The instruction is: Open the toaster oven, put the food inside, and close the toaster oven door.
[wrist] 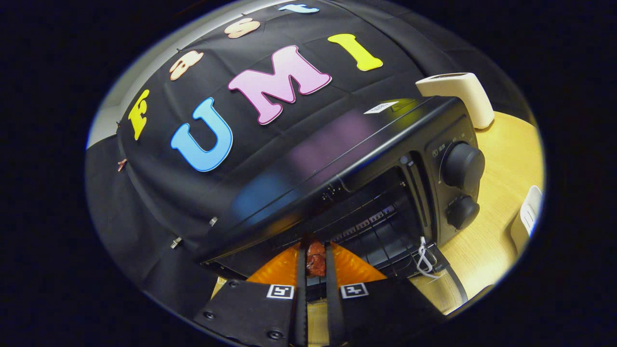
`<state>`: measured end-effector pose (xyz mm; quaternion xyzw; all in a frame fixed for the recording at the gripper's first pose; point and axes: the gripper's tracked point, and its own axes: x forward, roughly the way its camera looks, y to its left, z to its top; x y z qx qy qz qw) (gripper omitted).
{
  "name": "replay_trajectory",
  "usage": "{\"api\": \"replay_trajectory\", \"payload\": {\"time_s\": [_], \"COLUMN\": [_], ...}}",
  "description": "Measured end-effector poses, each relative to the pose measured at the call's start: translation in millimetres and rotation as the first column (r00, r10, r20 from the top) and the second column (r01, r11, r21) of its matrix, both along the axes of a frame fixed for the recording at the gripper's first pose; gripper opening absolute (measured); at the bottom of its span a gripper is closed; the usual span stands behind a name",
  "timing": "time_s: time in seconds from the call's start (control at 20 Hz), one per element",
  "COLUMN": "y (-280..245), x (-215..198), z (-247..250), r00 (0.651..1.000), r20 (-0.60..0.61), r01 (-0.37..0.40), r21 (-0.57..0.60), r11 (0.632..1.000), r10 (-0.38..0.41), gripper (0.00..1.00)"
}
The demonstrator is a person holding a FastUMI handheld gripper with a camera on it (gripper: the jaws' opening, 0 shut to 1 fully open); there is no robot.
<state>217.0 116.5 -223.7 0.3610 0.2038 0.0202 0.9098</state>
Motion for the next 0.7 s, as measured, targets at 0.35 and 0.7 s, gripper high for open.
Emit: {"api": "replay_trajectory", "payload": {"time_s": [0.35,0.7], "y": [-13.3,-31.6], "x": [-19.2,-65.8], "z": [-3.8,19.1], "r00": [0.999,0.996], "r20": [-0.033,-0.077], "r01": [-0.023,-0.053], "r21": [-0.112,-0.262], "r11": [0.993,0.964], "r10": [0.019,0.033], "gripper": [0.97,0.98]}}
